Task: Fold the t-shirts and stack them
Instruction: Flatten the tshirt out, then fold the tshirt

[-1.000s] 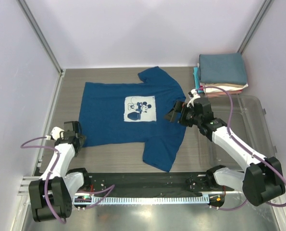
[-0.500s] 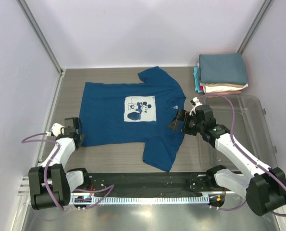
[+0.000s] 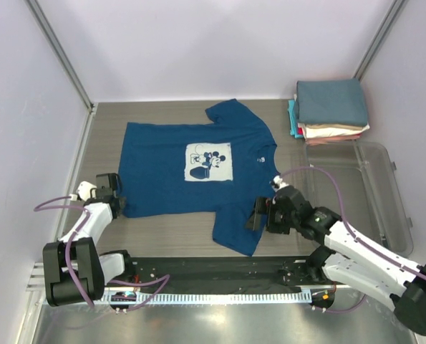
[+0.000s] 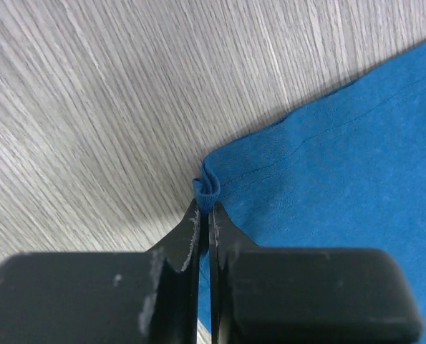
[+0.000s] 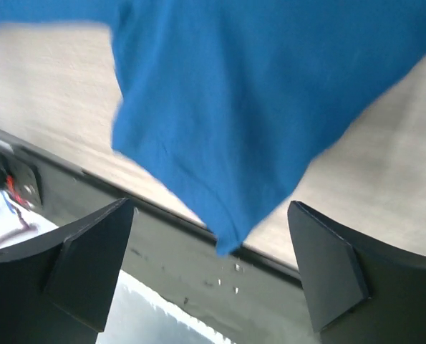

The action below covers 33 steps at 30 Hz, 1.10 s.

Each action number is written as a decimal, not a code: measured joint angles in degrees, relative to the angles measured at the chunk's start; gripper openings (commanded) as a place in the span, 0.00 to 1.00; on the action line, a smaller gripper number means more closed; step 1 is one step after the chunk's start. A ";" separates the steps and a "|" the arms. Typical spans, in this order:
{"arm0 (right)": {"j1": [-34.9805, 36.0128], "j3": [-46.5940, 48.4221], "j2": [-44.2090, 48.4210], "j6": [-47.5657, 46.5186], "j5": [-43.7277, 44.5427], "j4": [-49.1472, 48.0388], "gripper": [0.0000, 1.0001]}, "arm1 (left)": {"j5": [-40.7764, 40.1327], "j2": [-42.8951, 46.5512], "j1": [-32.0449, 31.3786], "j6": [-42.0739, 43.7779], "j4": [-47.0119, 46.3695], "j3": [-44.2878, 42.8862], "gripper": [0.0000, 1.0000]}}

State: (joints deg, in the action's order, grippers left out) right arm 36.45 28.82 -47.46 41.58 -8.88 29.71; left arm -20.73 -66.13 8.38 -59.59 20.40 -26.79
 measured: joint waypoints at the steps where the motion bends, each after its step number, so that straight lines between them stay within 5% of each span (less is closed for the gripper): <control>1: 2.91 -0.90 0.68 1.95 0.81 0.50 0.92 | 0.17 0.04 0.00 0.00 -0.13 0.07 0.00; 13: 22.03 -7.19 -3.02 17.57 9.29 -0.87 0.61 | 1.40 1.49 0.00 0.07 -0.94 1.20 0.00; 24: 23.98 -7.08 -6.82 20.13 14.27 -3.50 0.03 | 3.54 4.90 0.00 0.39 0.00 2.29 0.00; 33: 23.98 3.30 4.94 20.04 23.69 11.21 0.01 | 5.38 20.70 0.00 0.52 8.22 2.03 0.00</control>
State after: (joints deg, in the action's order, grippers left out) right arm 60.42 32.12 -42.52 61.63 14.81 40.93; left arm -15.35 -45.43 8.38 -59.07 28.62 -24.75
